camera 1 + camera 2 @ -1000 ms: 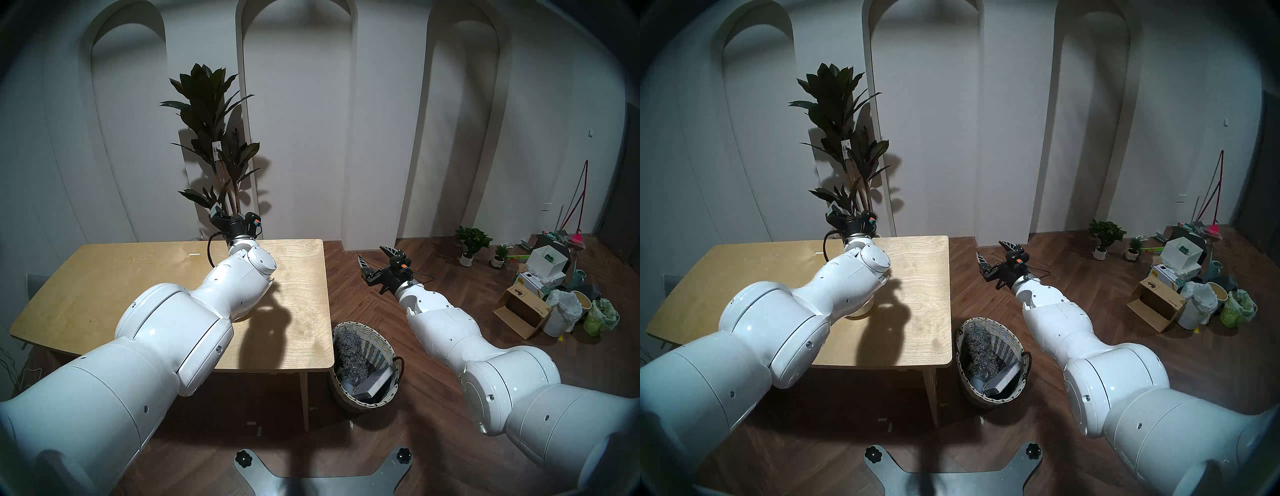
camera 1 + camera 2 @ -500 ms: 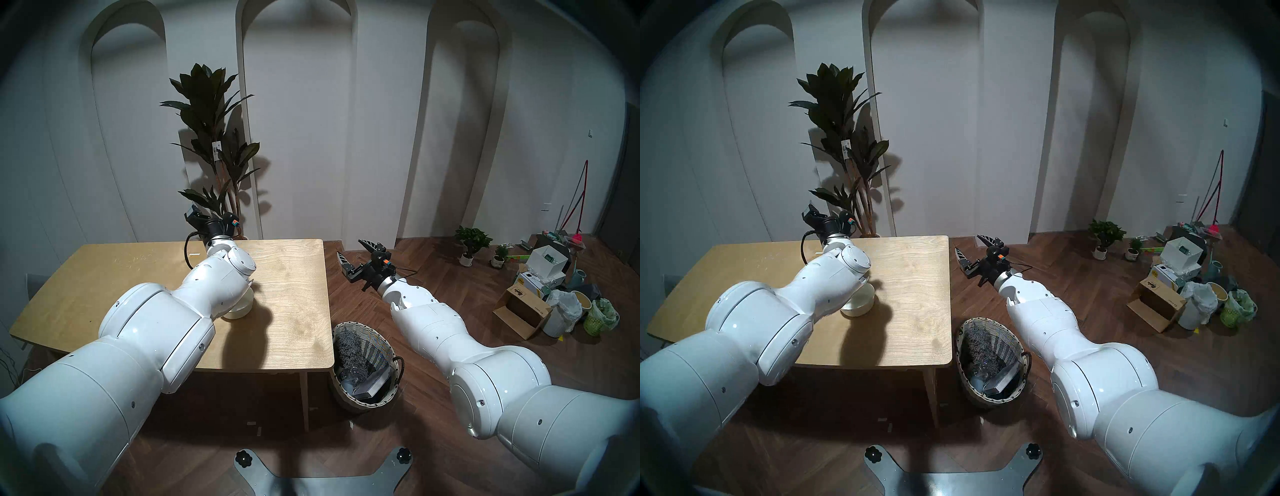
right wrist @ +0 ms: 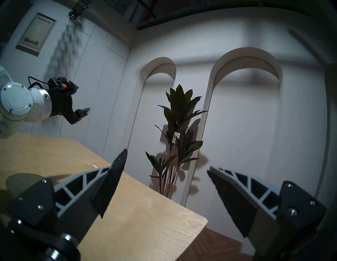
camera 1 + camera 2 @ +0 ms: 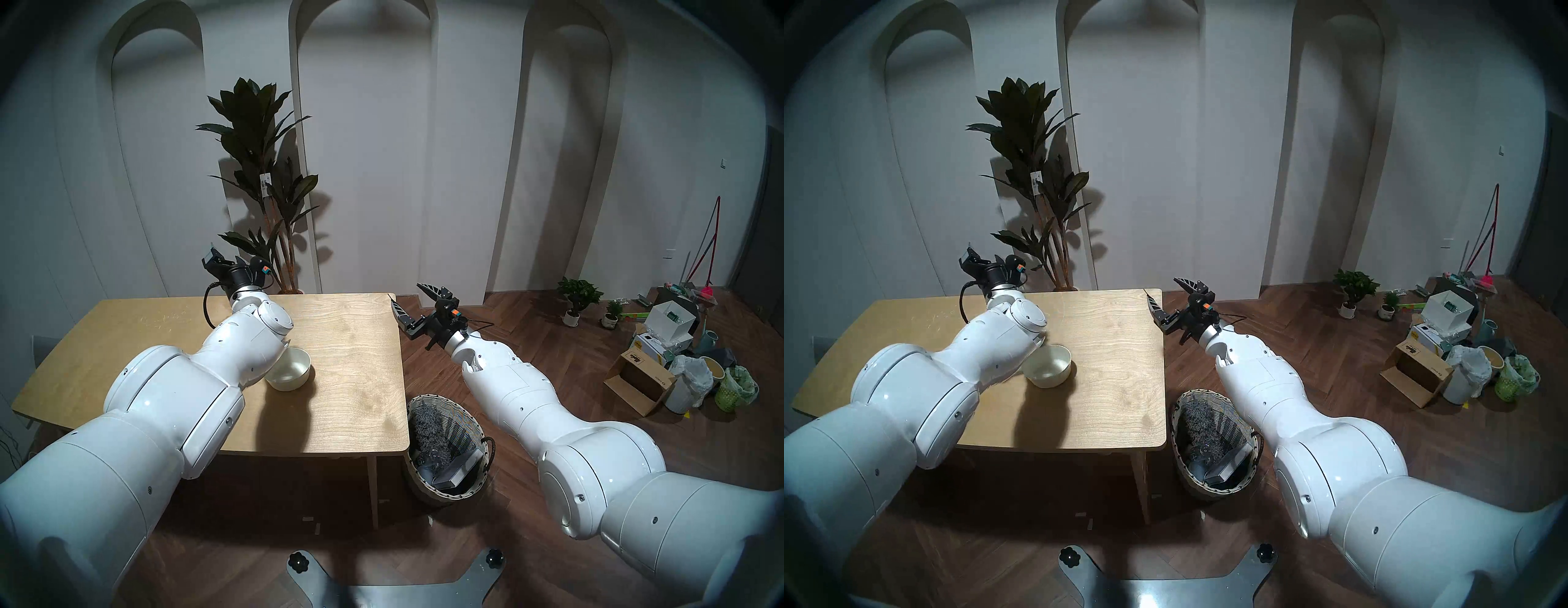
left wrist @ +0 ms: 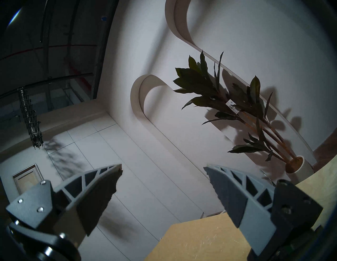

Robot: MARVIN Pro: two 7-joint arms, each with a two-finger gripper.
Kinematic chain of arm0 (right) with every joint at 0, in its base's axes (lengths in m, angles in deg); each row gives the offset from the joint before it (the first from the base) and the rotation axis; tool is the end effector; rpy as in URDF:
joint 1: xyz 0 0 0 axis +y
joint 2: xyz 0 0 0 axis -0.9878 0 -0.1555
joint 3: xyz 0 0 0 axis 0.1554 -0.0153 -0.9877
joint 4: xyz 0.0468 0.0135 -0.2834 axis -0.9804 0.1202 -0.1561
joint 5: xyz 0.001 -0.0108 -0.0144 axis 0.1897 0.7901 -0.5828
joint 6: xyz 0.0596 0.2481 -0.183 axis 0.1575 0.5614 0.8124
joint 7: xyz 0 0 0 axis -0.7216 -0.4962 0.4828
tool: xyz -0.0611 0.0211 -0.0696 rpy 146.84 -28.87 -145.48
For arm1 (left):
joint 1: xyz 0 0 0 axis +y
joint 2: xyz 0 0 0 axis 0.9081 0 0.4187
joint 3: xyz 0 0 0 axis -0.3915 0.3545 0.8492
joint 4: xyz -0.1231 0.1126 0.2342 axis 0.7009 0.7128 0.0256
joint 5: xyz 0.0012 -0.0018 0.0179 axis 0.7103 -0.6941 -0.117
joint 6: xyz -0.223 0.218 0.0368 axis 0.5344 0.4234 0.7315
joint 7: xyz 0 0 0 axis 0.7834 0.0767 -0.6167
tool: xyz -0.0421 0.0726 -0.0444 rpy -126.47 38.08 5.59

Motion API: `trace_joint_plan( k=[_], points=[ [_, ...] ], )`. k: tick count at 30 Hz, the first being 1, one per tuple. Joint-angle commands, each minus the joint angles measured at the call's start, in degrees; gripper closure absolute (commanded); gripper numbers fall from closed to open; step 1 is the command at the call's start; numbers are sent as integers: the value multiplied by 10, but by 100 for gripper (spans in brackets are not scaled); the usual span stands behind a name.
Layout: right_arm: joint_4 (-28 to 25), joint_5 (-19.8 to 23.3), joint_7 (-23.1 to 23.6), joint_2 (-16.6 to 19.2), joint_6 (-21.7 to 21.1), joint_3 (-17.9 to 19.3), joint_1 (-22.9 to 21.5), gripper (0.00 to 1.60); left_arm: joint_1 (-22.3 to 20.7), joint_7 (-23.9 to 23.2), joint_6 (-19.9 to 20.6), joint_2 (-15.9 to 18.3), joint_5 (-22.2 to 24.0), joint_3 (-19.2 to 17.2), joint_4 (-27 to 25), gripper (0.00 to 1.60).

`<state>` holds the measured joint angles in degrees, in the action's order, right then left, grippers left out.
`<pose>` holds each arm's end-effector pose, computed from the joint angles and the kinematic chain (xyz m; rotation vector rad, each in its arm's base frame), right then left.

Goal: Load the items into the basket from the rear

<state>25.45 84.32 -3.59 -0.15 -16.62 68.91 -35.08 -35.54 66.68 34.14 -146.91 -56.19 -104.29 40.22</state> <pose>0.5721 0.0904 -0.2876 -1.5370 -0.7995 -2.1510 0.6086 0.1489 -0.2169 -1.3353 0.1158 -1.3938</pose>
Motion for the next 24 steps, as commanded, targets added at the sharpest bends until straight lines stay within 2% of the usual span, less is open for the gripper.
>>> trace_joint_plan(
  k=[1, 16, 24],
  points=[
    [-26, 6, 9, -24, -1, -4, -14, 0, -22, 10, -4, 26, 2, -7, -7, 0],
    [-52, 15, 31, -39, 1, -16, -8, 0, -16, 17, -7, 69, 4, -31, -3, 0],
    [-62, 18, 39, -41, 0, -20, -6, 0, -15, 15, -10, 80, 3, -38, -4, 0]
  ],
)
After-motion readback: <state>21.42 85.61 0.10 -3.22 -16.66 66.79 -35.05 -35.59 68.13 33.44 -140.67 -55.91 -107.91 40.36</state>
